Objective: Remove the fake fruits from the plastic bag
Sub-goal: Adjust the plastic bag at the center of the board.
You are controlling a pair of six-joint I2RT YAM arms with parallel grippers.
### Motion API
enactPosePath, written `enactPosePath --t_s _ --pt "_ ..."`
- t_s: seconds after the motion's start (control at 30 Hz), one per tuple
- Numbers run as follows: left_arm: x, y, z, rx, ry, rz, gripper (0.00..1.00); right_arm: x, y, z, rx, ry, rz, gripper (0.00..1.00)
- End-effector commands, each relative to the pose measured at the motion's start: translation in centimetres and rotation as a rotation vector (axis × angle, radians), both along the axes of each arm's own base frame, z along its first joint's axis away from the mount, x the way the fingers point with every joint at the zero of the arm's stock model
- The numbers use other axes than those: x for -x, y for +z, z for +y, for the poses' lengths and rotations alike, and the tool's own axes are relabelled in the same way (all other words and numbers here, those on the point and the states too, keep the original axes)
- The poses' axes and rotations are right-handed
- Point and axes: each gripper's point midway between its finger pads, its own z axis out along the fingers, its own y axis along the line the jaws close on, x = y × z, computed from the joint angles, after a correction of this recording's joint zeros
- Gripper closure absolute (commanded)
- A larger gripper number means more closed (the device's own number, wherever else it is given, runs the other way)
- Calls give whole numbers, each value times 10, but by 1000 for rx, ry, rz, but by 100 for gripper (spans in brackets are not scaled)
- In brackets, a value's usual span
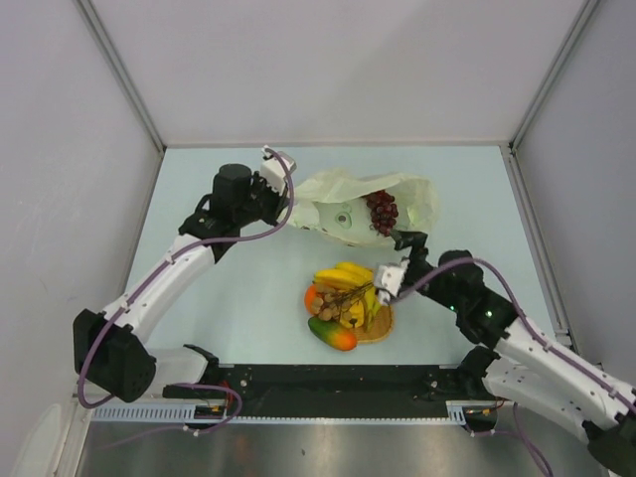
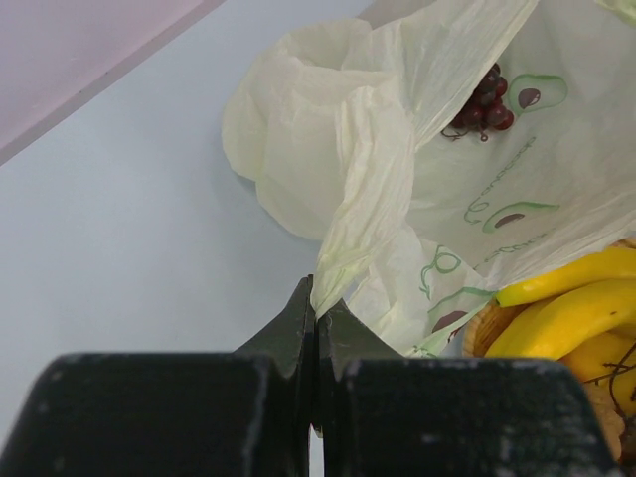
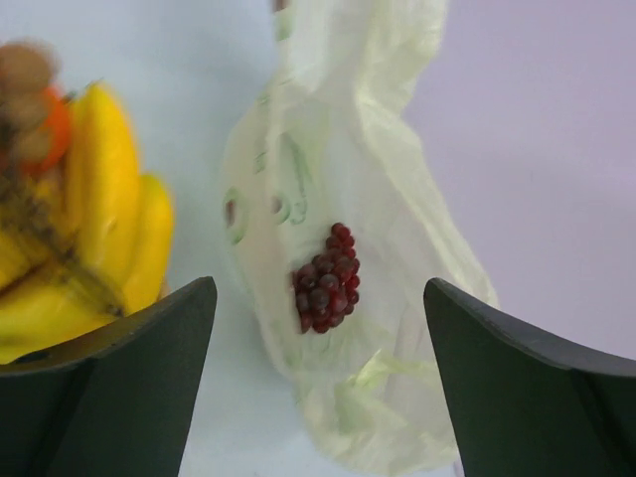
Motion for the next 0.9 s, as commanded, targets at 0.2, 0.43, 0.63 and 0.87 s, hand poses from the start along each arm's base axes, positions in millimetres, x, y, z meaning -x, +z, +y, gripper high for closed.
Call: enactPosePath --t_s 0.2,0.43,0.63,0.87 --pt "22 3 -17 65 -70 22 100 -130 64 24 -444 -344 242 35" --pt "21 -4 -16 69 -42 52 100 -116 -27 10 -334 -434 576 50" --pt "15 -18 -21 57 -40 107 100 -89 -85 13 -333 -496 807 47" --pt "3 -31 -20 -3 -29 107 100 -143 -86 -9 -492 -677 909 47"
